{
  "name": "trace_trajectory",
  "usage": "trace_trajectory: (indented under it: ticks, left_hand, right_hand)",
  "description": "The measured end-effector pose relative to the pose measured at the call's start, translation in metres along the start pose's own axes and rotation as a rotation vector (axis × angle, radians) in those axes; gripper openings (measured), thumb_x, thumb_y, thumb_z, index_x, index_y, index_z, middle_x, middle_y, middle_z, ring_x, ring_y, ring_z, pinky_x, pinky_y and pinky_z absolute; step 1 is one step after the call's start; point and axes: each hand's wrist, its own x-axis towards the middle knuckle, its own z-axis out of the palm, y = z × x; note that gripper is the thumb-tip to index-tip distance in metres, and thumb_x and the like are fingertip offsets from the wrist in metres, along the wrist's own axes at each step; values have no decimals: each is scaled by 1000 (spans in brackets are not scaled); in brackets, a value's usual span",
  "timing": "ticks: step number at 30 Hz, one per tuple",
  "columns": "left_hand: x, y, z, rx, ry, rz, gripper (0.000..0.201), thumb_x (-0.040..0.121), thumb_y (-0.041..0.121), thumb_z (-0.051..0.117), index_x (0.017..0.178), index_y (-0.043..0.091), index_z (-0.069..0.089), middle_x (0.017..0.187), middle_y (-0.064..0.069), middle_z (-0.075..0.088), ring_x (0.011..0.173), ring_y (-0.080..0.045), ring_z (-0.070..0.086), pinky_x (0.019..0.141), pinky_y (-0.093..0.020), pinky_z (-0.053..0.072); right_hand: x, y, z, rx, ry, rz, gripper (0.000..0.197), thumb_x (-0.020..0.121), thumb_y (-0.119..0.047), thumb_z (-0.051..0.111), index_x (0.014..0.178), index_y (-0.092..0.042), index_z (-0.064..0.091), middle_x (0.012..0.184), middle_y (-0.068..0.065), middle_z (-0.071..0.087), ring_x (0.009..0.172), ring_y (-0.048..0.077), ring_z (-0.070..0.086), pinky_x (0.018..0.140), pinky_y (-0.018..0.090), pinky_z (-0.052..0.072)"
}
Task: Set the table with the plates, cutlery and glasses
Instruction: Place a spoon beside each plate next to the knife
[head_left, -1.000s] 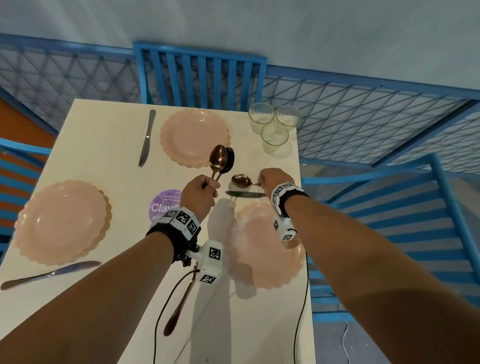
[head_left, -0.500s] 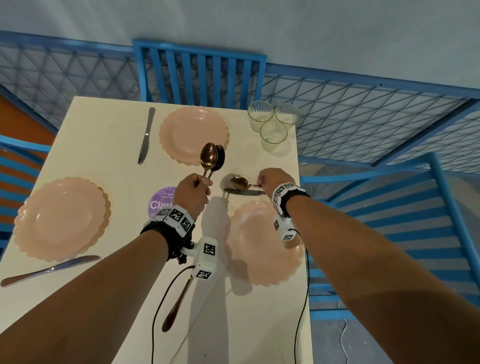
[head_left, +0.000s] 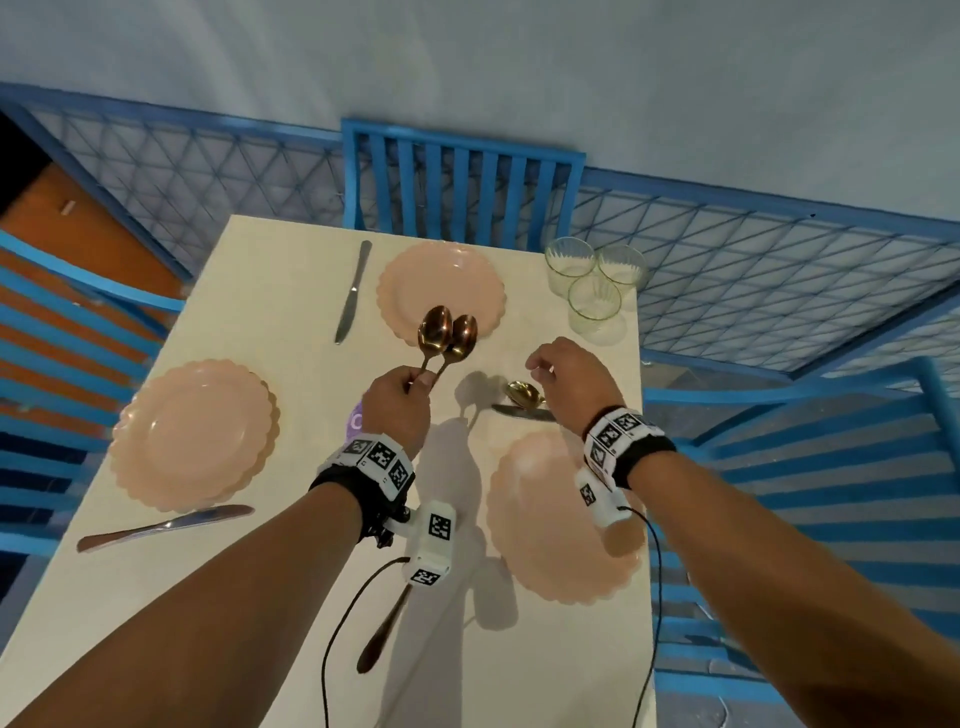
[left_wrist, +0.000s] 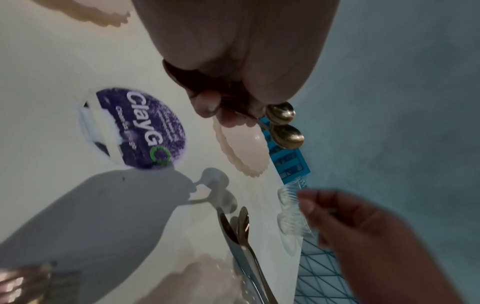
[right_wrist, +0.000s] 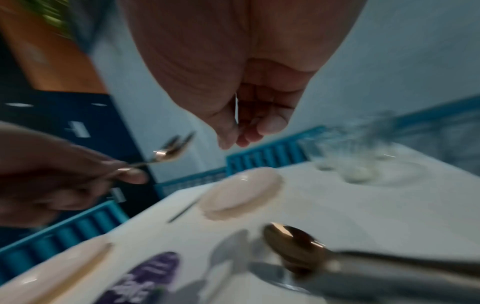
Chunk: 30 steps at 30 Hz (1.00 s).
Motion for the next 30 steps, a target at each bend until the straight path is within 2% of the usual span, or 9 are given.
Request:
trace_trajectory:
  ticks: [3, 7, 13, 17, 20, 22, 25, 28, 30]
  left_hand:
    - [2, 2, -20, 16, 71, 11, 19, 101, 27, 53, 98, 20, 71, 79, -2, 71, 65, -12, 64, 56, -19, 43]
    - [6, -1, -43, 88, 58, 69, 19, 98, 13, 50, 96, 15, 68, 78, -6, 72, 72, -24, 69, 66, -33, 55]
    - [31, -21, -86, 88, 72, 60, 18, 96, 6, 44, 91, 13, 59, 75, -2, 65, 65, -19, 61, 53, -24, 42]
    - [64, -35, -113, 39, 71, 40, 18, 97, 9, 45, 92, 16, 62, 79, -5, 68, 67, -28, 68, 62, -45, 60]
    - [99, -40, -145, 11, 185, 4, 19, 97, 9, 46, 92, 17, 62, 81, -7, 67, 67, -31, 66, 63, -43, 58]
    - [126, -42, -168, 4, 284, -34, 19, 98, 12, 46, 94, 19, 63, 84, -9, 67, 69, -29, 62, 63, -33, 47]
    - [166, -45, -184, -107, 335, -80, 17, 98, 17, 50, 93, 20, 66, 89, -8, 69, 76, -26, 60, 67, -30, 40]
    - [200, -45, -176, -178, 228, -45, 16, 95, 26, 54, 89, 22, 68, 85, -9, 72, 82, -30, 66, 77, -38, 54]
    - [216, -44, -169, -191, 146, -28, 16, 94, 29, 57, 88, 21, 70, 78, -6, 69, 74, -27, 63, 74, -38, 53]
  right_hand:
    - [-5, -65, 5, 8, -73, -296, 28, 99, -13, 56, 124, -15, 68, 125, 5, 65, 118, 24, 56, 97, 33, 43]
    - [2, -131, 35, -99, -167, -530, 46, 92, -1, 63, 133, -21, 62, 122, 0, 68, 112, 22, 56, 91, 33, 48]
    - [22, -191, 59, -220, -262, -473, 41, 93, 0, 53, 127, -22, 57, 90, 3, 54, 88, 26, 60, 67, 33, 42]
    - [50, -216, 77, -327, -364, -475, 31, 92, -1, 55, 118, -15, 62, 94, 6, 60, 86, 26, 62, 73, 39, 53]
    - [83, -227, 87, -274, -416, -272, 15, 90, -12, 63, 99, -20, 73, 96, 0, 69, 88, 23, 65, 81, 35, 53]
    - [110, -226, 93, -80, -380, -68, 9, 89, -20, 70, 93, -18, 79, 83, -3, 72, 77, 14, 65, 69, 25, 49]
    - [150, -227, 109, 347, -209, 227, 10, 86, -12, 75, 81, -6, 81, 66, -6, 71, 53, -2, 62, 50, 8, 43]
    - [195, -235, 127, 690, -136, 498, 8, 90, -2, 70, 85, 3, 73, 71, 9, 71, 45, 2, 62, 45, 16, 50]
    - [228, -233, 144, 669, -174, 507, 17, 93, -6, 66, 78, -15, 68, 89, 13, 74, 66, 10, 71, 65, 24, 62]
